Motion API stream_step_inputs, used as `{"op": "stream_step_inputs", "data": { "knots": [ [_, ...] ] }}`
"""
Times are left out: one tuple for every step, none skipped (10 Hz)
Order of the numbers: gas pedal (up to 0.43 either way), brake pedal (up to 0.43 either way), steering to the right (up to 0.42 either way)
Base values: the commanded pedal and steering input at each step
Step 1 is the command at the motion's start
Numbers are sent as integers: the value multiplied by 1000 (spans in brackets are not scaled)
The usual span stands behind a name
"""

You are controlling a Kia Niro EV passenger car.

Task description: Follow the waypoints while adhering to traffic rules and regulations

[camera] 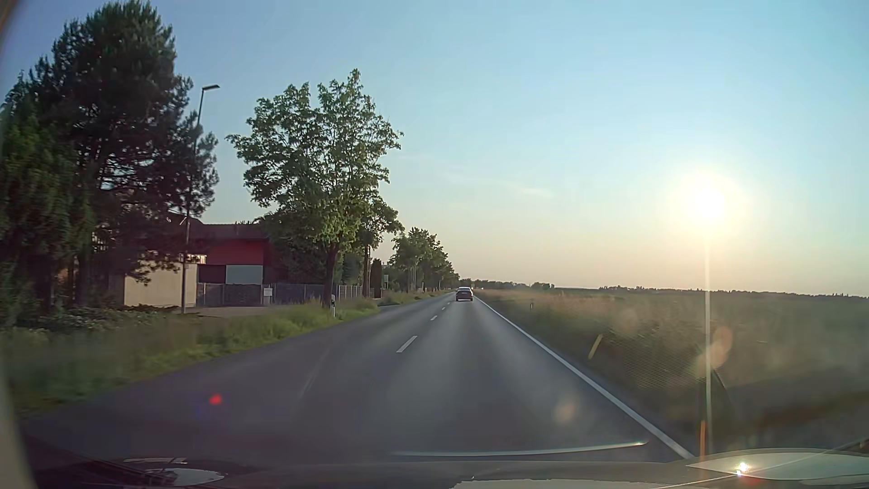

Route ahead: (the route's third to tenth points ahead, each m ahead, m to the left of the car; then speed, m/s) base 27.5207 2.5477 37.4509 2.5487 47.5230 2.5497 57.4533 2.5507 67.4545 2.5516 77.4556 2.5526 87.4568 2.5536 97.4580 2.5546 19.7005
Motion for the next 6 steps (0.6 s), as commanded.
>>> {"op": "stream_step_inputs", "data": {
  "knots": [
    [228, 18, 2],
    [228, 18, 2],
    [228, 12, 2],
    [228, 18, 2],
    [228, 18, 2],
    [228, 12, 1]
  ]
}}
